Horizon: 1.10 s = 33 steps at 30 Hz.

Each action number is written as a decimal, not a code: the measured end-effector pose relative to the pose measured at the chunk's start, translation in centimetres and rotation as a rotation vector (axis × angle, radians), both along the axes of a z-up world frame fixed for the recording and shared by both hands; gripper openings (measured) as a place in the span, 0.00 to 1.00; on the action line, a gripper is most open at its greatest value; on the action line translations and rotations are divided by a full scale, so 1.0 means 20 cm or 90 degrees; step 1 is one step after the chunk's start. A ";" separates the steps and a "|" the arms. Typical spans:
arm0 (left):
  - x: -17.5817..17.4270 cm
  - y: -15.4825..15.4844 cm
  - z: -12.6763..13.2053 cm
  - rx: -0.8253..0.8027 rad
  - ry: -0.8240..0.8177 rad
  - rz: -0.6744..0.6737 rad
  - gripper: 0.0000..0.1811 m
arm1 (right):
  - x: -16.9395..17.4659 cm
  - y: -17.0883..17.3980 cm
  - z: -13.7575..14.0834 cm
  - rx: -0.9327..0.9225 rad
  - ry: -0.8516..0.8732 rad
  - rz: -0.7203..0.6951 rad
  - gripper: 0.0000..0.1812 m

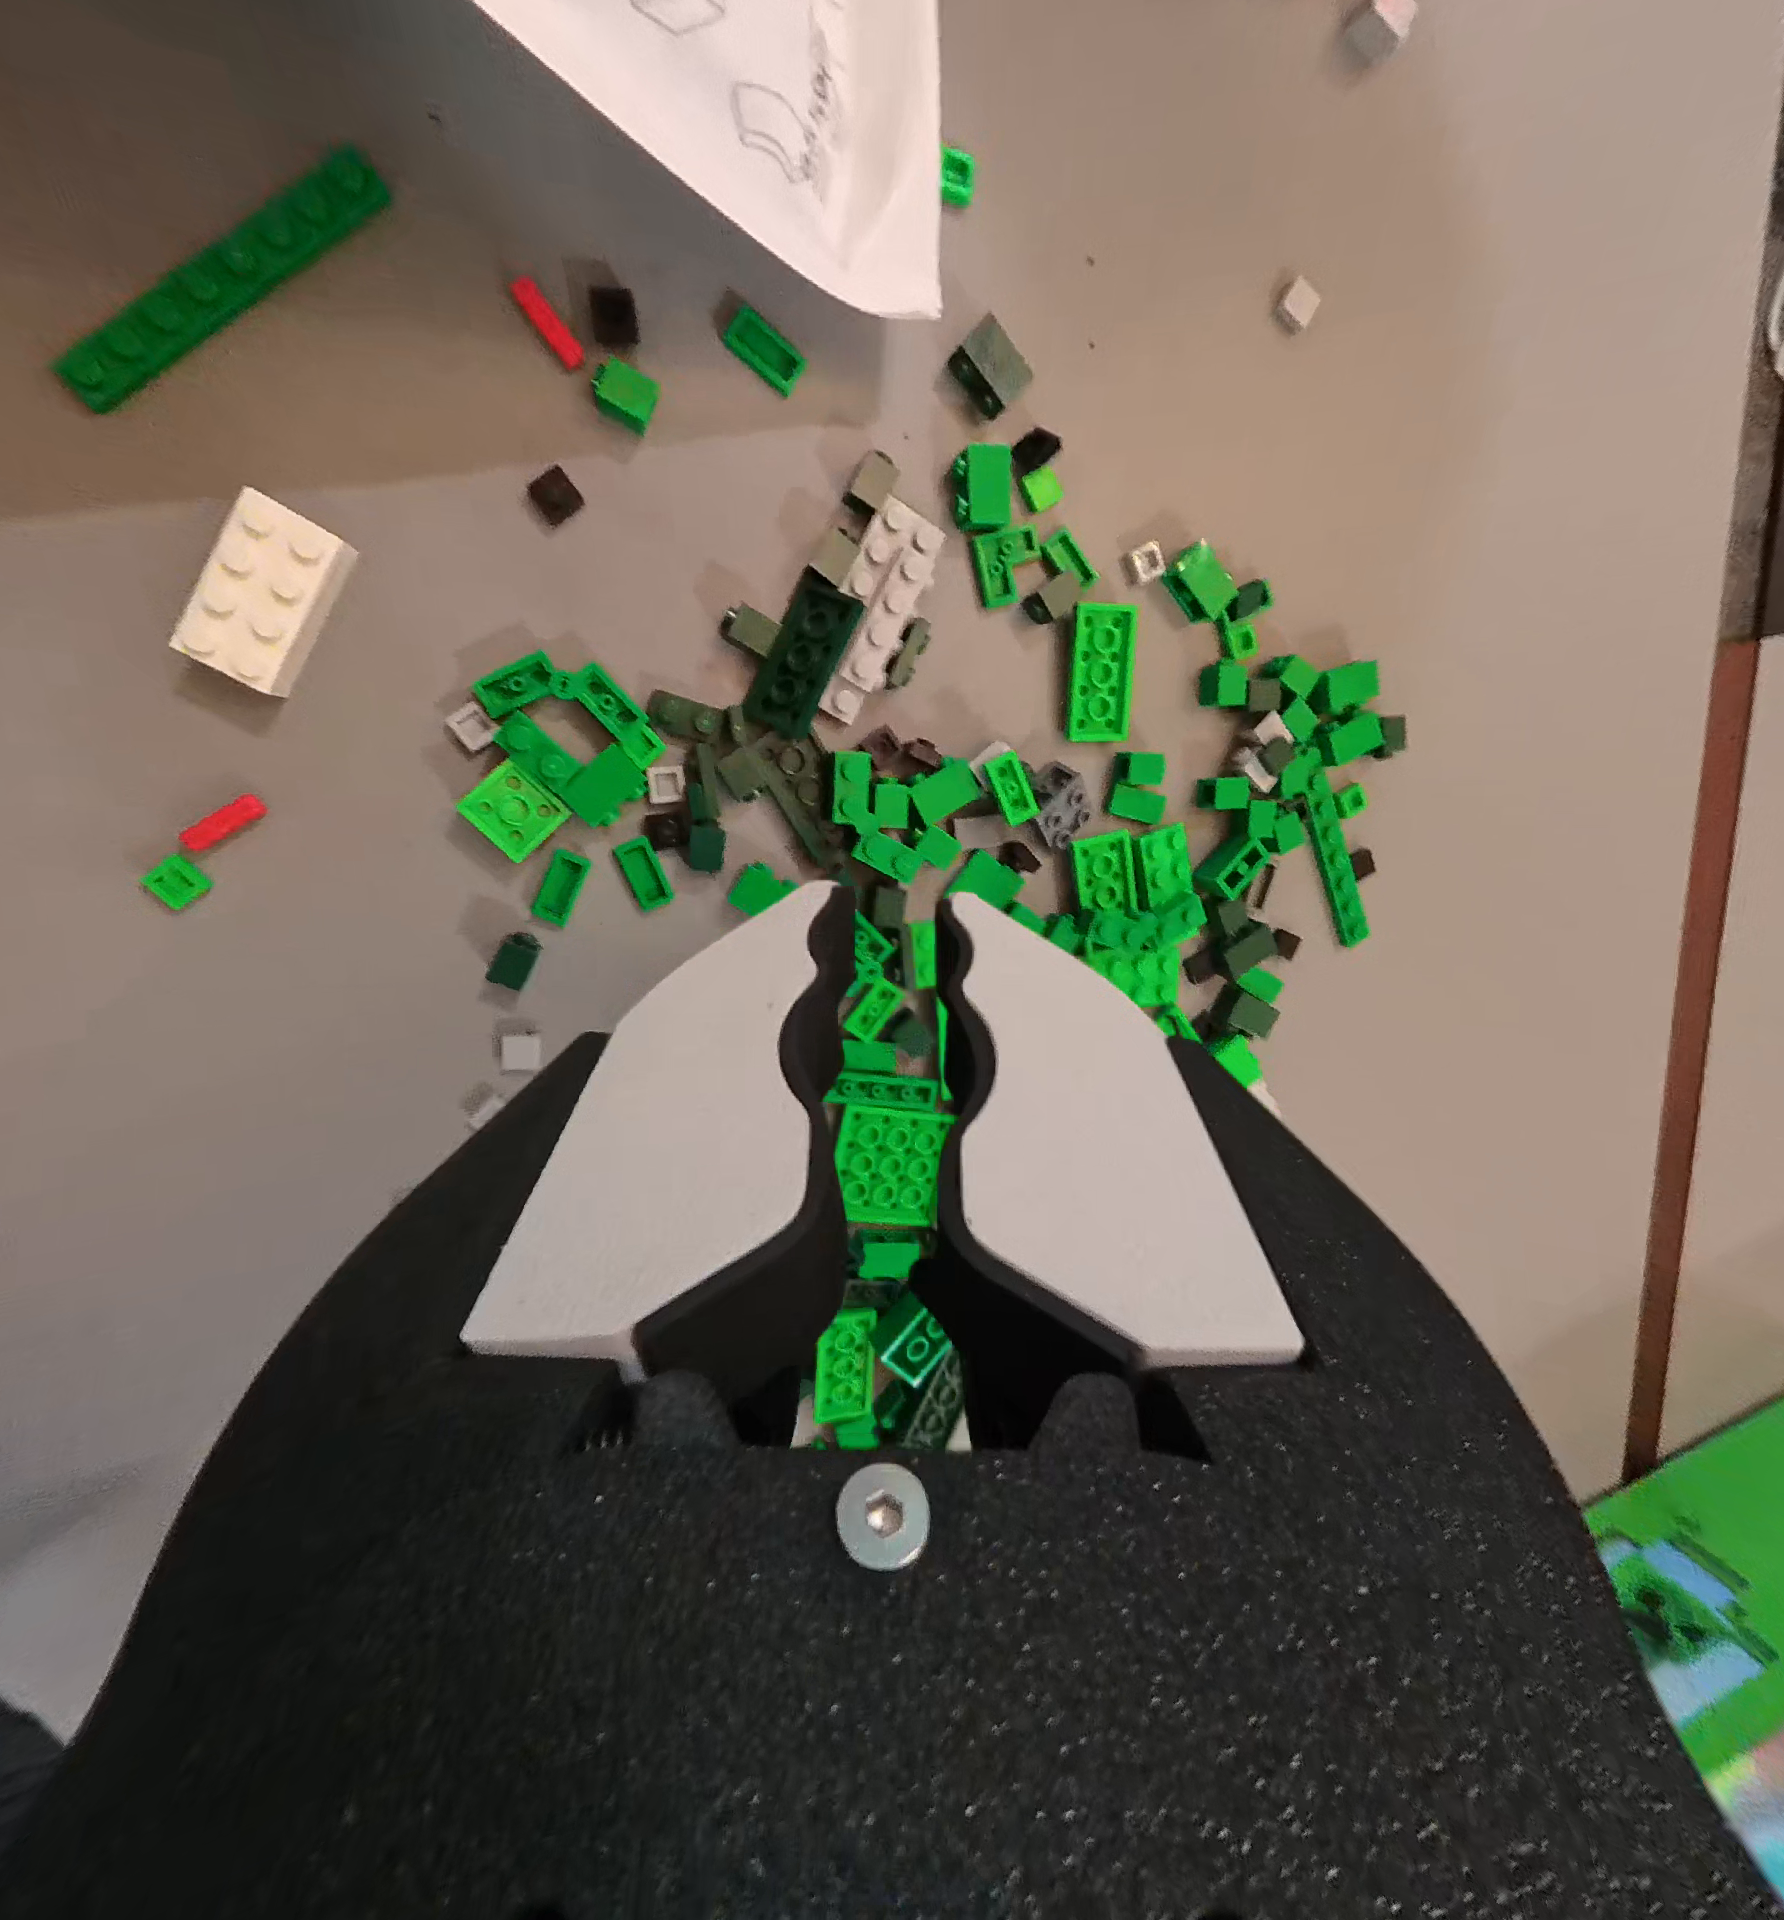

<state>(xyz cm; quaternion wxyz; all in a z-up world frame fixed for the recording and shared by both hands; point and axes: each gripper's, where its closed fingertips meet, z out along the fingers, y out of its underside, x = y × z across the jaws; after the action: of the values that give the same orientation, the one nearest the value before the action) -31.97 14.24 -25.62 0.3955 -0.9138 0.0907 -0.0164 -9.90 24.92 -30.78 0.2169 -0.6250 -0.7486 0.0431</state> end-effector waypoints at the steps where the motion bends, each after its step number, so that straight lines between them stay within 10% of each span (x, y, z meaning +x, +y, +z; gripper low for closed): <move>1: 0.00 0.00 0.00 0.000 0.001 0.002 0.00 | 0.01 0.01 0.00 0.002 -0.001 -0.009 0.07; 33: 0.03 0.00 0.00 -0.004 0.000 -0.011 0.00 | -0.13 0.20 -0.22 -0.055 0.122 -0.035 0.04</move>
<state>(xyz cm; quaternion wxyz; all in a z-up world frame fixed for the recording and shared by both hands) -31.45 14.25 -25.71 0.3927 -0.9141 0.0986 -0.0199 -12.46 28.91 -35.12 0.2611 -0.6474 -0.7044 0.1289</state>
